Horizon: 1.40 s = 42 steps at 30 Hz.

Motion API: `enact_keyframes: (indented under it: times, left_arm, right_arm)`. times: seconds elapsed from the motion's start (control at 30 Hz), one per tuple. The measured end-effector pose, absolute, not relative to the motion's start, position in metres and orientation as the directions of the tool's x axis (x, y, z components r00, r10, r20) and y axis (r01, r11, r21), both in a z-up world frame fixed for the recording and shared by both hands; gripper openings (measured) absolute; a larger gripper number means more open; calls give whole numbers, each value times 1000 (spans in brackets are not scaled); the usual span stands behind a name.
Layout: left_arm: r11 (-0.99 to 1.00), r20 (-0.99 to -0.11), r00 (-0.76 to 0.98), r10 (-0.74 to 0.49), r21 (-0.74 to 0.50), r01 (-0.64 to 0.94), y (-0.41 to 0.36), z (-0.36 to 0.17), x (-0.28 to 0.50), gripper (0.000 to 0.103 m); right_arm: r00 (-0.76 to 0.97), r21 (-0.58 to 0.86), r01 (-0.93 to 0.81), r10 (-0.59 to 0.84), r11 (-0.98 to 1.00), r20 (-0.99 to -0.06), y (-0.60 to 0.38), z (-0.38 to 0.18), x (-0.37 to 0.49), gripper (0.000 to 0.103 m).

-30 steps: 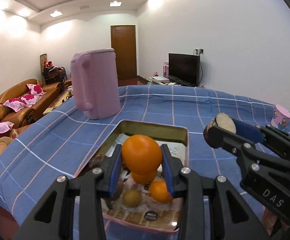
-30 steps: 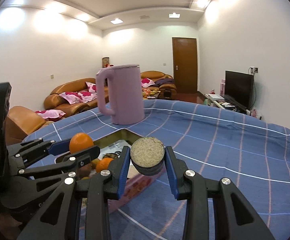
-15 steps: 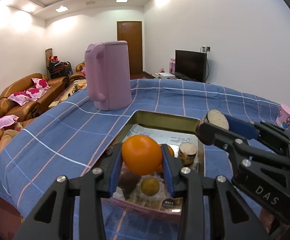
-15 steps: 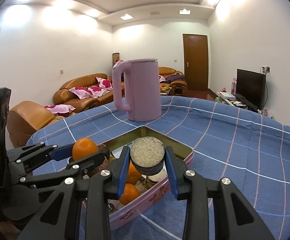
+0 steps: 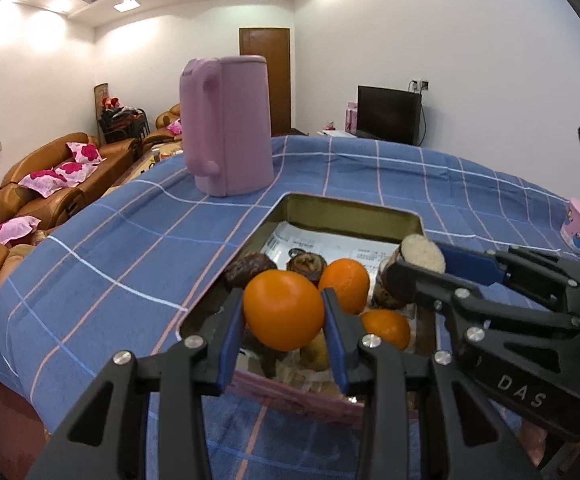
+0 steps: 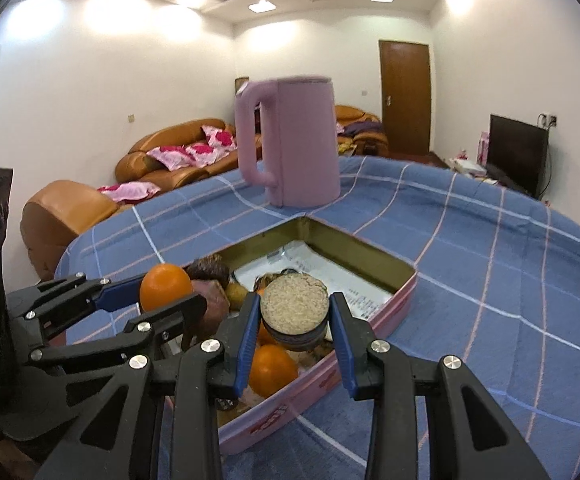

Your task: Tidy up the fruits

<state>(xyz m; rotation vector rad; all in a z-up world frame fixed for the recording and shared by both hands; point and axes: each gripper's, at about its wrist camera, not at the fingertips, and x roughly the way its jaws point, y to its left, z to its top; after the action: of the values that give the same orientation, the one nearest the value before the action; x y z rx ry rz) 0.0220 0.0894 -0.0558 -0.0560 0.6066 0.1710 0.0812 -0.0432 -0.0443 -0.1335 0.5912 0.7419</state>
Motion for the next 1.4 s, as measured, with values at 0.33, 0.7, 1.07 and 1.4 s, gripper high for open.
enact_keyframes:
  times: [0.33, 0.7, 1.07, 1.4]
  left_arm:
    - [984, -575, 807, 133, -21, -176, 96, -57, 17, 45]
    - [981, -539, 831, 138, -41, -189, 101, -44, 2, 76]
    - [983, -474, 867, 154, -18, -185, 90, -25, -13, 92]
    - [982, -471, 868, 157, -16, -186, 87, -23, -15, 92]
  right_arm:
    - [543, 124, -680, 610, 723, -577, -42, -52, 87, 47]
    - [582, 141, -661, 621, 737, -525, -60, -38, 76, 61]
    - [689, 103, -591, 568, 800, -451, -89, -21, 55, 63]
    - [715, 87, -578, 555, 812, -426, -97, -17, 45, 64]
